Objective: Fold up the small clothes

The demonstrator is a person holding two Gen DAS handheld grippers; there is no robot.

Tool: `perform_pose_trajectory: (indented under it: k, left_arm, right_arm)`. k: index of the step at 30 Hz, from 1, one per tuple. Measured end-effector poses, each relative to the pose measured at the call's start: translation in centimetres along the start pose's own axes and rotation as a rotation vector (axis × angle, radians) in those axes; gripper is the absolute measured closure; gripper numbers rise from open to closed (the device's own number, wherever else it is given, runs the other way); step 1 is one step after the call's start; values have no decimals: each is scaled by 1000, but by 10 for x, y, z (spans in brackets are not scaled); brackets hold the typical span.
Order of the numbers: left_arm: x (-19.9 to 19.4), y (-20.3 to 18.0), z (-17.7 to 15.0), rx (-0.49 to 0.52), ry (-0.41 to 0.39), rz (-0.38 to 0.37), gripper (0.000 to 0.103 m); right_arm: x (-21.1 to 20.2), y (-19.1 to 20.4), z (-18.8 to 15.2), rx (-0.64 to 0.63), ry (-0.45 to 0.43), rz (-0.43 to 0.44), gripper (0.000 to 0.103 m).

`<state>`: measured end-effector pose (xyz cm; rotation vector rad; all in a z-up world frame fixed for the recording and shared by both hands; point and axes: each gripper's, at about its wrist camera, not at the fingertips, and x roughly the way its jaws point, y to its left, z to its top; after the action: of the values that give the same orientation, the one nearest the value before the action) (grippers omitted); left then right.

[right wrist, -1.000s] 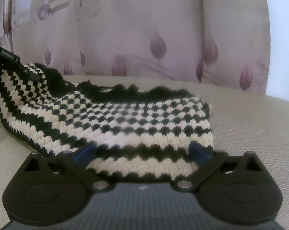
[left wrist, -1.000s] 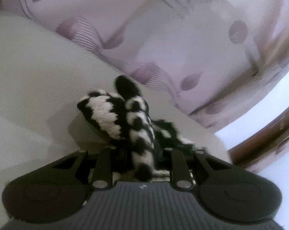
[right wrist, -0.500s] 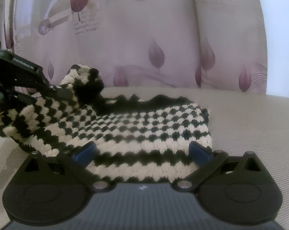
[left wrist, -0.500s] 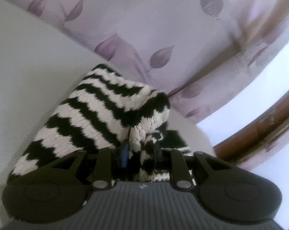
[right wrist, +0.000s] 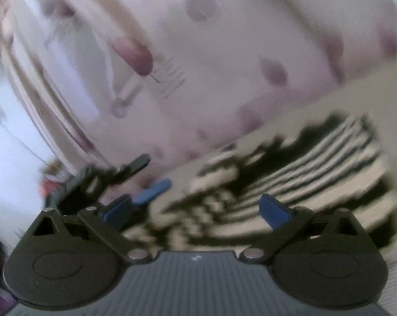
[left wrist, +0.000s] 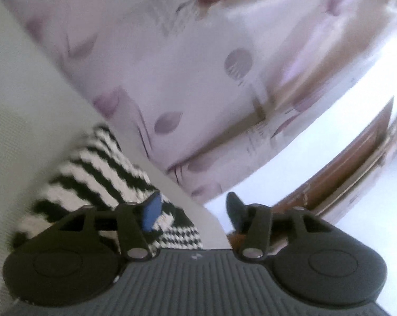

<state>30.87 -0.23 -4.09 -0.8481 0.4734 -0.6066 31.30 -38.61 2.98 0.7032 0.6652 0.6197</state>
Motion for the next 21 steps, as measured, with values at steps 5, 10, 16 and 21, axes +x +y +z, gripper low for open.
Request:
perform_pose_trajectory:
  k: [5, 10, 16, 21]
  left_arm:
    - [-19, 15, -6, 92, -31, 84, 25]
    - [-22, 24, -20, 114, 3, 27, 27]
    - [-15, 21, -39, 217, 44, -5, 27]
    - [-9, 20, -46, 272, 75, -27, 21]
  right_arm:
    - [39, -9, 7, 215, 34, 70, 0]
    - [77, -20, 6, 309, 78, 16, 0]
    - [104, -31, 6, 383, 91, -3, 4]
    - [124, -15, 10, 302, 119, -45, 20]
